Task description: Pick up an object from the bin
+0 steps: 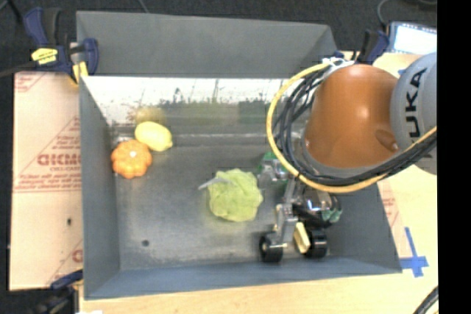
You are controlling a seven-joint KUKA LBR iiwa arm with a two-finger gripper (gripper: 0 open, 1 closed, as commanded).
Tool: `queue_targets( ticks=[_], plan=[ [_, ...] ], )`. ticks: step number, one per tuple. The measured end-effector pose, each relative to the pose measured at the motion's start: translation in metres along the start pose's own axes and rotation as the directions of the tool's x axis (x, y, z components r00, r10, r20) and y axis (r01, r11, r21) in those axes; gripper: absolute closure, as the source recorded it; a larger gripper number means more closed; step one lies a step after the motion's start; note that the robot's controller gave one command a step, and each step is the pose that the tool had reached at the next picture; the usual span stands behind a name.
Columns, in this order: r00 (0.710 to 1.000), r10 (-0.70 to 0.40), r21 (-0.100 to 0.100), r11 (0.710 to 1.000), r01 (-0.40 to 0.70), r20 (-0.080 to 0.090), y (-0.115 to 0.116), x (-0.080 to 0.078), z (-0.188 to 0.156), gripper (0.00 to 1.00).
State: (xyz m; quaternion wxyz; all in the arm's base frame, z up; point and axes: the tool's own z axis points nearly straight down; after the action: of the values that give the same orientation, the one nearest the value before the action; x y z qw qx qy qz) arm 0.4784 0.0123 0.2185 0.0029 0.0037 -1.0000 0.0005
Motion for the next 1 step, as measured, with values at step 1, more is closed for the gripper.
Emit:
queue_targets(
  ticks=[1],
  plan=[
    [1.0, 0.0, 0.0, 1.0, 0.0, 0.009, 0.0001, -0.0017, -0.0042, 0.0]
  ],
)
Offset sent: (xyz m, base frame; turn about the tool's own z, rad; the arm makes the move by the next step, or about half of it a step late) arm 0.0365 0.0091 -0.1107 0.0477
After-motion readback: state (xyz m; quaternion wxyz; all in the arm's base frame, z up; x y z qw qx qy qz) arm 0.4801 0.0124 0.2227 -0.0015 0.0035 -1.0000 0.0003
